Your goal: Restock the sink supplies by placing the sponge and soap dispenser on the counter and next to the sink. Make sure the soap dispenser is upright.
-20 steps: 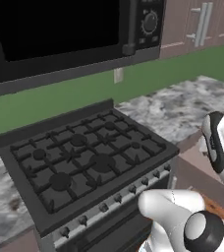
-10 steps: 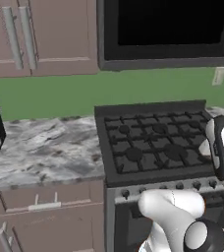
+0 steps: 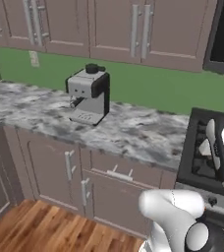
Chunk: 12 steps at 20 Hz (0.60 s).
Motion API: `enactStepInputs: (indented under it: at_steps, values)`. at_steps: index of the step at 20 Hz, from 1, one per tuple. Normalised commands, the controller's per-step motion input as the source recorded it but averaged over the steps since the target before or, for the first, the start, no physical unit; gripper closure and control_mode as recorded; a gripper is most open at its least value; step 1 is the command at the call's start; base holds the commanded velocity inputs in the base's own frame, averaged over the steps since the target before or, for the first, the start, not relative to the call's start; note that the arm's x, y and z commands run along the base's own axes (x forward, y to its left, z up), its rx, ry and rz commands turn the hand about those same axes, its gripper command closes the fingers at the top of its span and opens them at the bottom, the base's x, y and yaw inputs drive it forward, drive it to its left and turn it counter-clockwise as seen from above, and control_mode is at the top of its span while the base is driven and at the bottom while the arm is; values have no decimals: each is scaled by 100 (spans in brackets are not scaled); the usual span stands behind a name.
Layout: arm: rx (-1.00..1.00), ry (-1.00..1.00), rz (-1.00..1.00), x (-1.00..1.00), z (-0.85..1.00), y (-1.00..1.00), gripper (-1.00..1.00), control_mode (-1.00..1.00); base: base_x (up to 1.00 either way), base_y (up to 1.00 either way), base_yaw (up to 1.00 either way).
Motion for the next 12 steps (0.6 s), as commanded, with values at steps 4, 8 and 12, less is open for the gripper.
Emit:
enactStepInputs:
  at_steps: [4,8,12]
  values:
    - [0,0,0,0,0,0,100,100,0,51,85]
    - [0,0,0,0,0,0,100,100,0,72,79]
    - [0,0,0,0,0,0,100,100,0,95,66]
